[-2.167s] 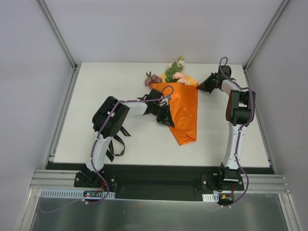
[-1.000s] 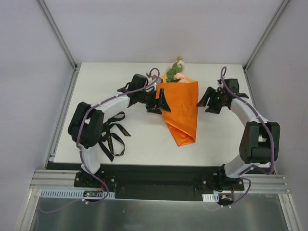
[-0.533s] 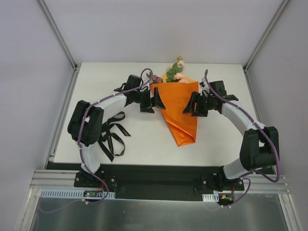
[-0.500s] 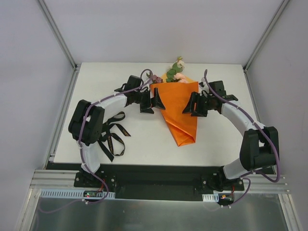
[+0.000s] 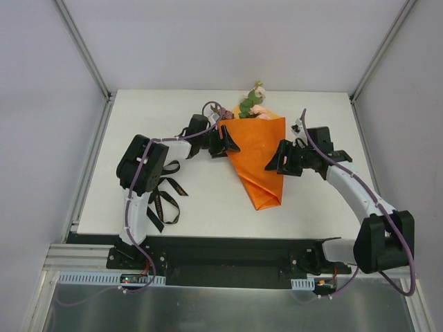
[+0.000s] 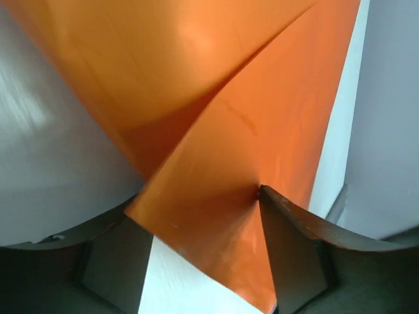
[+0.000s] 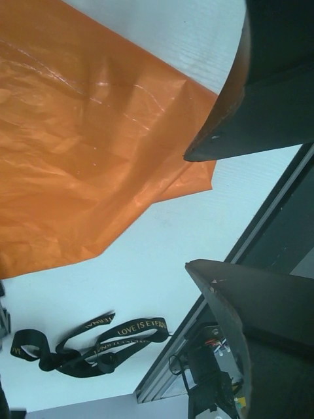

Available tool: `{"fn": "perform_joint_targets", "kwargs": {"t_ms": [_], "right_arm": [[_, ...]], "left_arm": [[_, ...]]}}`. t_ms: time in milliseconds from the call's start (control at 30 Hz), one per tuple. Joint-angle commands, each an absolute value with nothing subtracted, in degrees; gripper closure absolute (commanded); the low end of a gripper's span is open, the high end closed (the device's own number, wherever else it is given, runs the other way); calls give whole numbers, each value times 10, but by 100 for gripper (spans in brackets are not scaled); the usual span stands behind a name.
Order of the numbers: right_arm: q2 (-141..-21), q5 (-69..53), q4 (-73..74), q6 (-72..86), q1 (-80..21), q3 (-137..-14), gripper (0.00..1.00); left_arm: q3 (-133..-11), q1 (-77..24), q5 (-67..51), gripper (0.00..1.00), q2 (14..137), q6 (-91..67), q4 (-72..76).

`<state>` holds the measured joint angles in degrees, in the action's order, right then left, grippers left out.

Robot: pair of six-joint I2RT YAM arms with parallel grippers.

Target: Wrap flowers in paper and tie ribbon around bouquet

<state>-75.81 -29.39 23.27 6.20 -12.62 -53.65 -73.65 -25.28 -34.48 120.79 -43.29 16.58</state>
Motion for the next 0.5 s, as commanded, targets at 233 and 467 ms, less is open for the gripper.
{"fn": "perform_joint_targets", "kwargs": {"t_ms": [233,467], "right_arm": [[-579,-255,283,94,-121,-504,34],[-451,-165,373,137,-120,-508,34]], "left_arm": [[-707,-308,-188,79,1273,-607,452],[-843,-388,-75,87,1353,-683,467]]}}
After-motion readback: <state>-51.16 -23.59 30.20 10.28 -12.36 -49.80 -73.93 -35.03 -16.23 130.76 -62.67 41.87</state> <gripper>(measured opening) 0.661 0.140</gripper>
